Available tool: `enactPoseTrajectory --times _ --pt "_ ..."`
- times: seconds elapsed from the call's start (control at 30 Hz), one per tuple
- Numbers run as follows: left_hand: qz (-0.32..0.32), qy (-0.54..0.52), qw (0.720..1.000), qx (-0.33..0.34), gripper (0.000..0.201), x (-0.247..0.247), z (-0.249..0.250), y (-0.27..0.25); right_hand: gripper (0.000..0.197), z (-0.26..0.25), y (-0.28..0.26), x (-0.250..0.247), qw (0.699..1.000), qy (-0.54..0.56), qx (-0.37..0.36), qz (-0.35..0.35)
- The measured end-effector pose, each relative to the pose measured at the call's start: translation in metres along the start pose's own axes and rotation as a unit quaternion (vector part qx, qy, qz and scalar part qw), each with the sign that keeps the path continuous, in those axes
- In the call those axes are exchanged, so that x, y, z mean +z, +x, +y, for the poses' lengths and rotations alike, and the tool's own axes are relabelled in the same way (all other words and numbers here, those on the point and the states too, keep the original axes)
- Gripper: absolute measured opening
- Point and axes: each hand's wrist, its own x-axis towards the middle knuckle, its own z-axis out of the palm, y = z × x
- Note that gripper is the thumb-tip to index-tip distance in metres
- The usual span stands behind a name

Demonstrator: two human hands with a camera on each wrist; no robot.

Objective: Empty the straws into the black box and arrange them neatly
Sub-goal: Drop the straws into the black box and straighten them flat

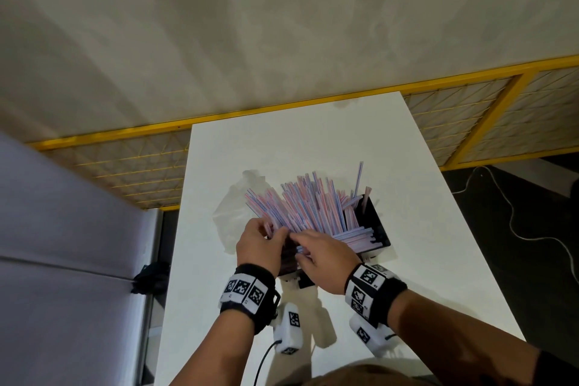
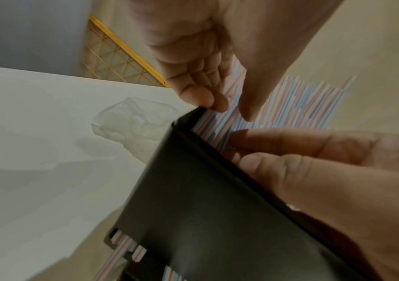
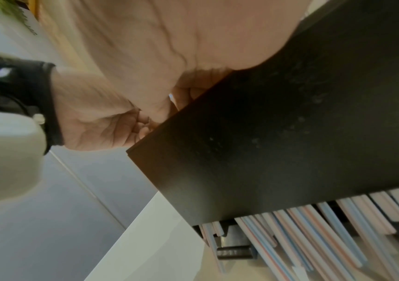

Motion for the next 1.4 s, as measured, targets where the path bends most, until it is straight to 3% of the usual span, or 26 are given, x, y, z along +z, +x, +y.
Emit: enactPoseTrajectory --times 0.47,0.73,0.87,1.03,1.2,1.4 --pt "-0.068 0.088 0.991 0.069 0.015 -0.008 -0.004 0.003 0.038 -0.006 0.000 0.000 0.999 -0.019 0.022 0.014" --pt "-0.080 0.224 0.963 0.124 0.028 -0.004 0.011 -0.008 0.030 -0.003 0.000 0.002 0.999 -0.003 0.023 0.031" --pt "-0.091 0.255 0.954 0.130 0.022 -0.001 0.018 -0.007 0.031 -0.001 -0.001 0.001 0.999 0.011 0.017 0.040" --pt "-0.096 0.248 0.957 0.115 0.020 -0.001 0.018 -0.005 0.029 -0.001 -0.001 0.000 0.999 0.011 0.020 0.041" --pt "-0.102 0.160 0.980 0.058 0.021 -0.002 0.012 -0.004 0.021 0.000 -0.002 0.000 0.999 0.022 0.011 0.044" --pt "-0.106 0.129 0.984 0.062 0.024 -0.004 0.007 0.000 0.028 0.000 -0.001 -0.002 0.999 0.039 0.012 0.030"
